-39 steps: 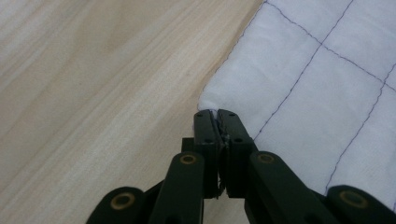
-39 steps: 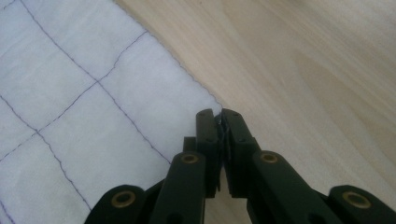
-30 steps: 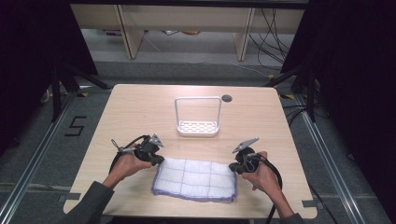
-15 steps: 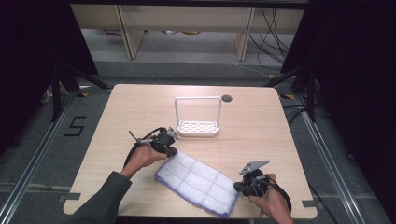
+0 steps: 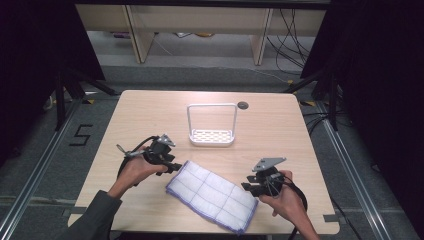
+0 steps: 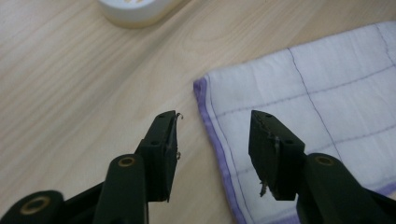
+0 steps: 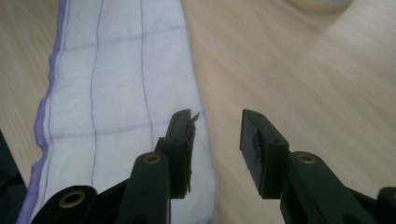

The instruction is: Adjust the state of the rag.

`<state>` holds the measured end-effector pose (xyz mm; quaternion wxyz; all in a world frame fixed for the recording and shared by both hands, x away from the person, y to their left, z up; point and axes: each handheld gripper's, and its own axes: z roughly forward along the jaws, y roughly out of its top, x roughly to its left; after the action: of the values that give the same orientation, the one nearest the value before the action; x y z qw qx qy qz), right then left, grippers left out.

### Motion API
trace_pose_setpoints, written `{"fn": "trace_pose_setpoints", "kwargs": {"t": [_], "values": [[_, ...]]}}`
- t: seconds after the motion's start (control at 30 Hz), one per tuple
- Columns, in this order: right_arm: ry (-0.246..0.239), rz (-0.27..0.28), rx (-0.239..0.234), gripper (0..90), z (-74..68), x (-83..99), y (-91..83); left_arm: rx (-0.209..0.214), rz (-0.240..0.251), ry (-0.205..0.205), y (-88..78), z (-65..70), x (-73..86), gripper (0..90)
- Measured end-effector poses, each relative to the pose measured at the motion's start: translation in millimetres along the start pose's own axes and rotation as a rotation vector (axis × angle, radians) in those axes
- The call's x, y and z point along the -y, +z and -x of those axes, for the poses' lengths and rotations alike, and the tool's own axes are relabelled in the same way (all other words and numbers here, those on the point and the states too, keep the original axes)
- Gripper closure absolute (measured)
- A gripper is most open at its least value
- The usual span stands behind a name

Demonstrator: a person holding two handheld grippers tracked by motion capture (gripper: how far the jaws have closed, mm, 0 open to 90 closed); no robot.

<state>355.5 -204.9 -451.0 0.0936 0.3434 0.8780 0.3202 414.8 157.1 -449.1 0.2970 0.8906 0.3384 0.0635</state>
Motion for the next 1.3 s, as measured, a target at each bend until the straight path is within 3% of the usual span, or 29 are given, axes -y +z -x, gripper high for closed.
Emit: {"fn": "trace_pose_setpoints", "kwargs": {"t": [0.07,0.17,0.3,0.33,0.47,0.57,0.63,0.77,0.8,0.83,0.93,1.0,1.1,1.13,1.2,1.3], "values": [[-0.014,0.026,-0.003,62.3,0.9,-11.2,6.7,0.011,-0.013,0.003,-5.9,0.2,10.3,48.4],[-0.06,0.031,-0.01,60.9,2.8,-27.8,15.4,0.001,-0.014,-0.025,-10.8,3.1,24.3,45.8],[-0.094,0.057,-0.011,59.8,2.0,-45.5,29.1,0.003,0.013,-0.057,-15.8,4.6,36.6,43.7],[-0.084,0.066,-0.018,59.6,1.0,-49.0,32.7,0.007,0.02,-0.06,-16.5,5.1,38.9,43.3],[-0.109,0.05,-0.022,58.9,2.0,-60.0,43.5,0.033,0.027,-0.074,-17.5,9.1,47.4,39.8],[-0.097,0.048,-0.038,58.7,2.0,-65.4,50.1,0.031,0.033,-0.083,-18.9,12.1,53.3,38.3],[-0.105,0.051,-0.033,58.5,2.2,-67.3,55.2,0.027,0.021,-0.067,-20.3,12.9,55.9,38.2],[-0.102,0.032,-0.054,58.3,4.2,-73.0,63.2,0.028,0.041,-0.103,-18.6,16.1,61.1,37.9],[-0.079,0.02,-0.052,58.0,3.5,-74.4,64.7,0.022,0.043,-0.099,-17.7,16.0,62.4,37.7],[-0.093,0.038,-0.054,57.8,4.2,-75.8,69.3,0.028,0.043,-0.101,-17.3,16.8,63.4,37.6],[-0.084,0.014,-0.057,57.5,2.6,-80.3,75.5,0.046,0.033,-0.12,-16.2,19.3,65.4,36.0],[-0.07,0.01,-0.059,57.3,-0.9,-81.4,80.6,0.049,0.027,-0.112,-16.8,19.7,66.3,35.3],[-0.088,0.014,-0.058,56.6,-3.0,-83.2,83.6,0.042,0.028,-0.125,-16.4,21.8,67.1,34.0],[-0.07,-0.015,-0.055,56.6,-3.8,-83.7,81.5,0.039,0.028,-0.12,-16.4,21.5,67.0,33.8],[-0.117,0.006,-0.075,56.3,-1.2,-84.3,84.8,0.033,0.023,-0.119,-15.3,22.5,66.7,32.9],[-0.109,0.002,-0.073,55.6,-0.4,-85.4,88.3,0.026,0.016,-0.103,-14.4,24.7,67.2,32.1]]}}
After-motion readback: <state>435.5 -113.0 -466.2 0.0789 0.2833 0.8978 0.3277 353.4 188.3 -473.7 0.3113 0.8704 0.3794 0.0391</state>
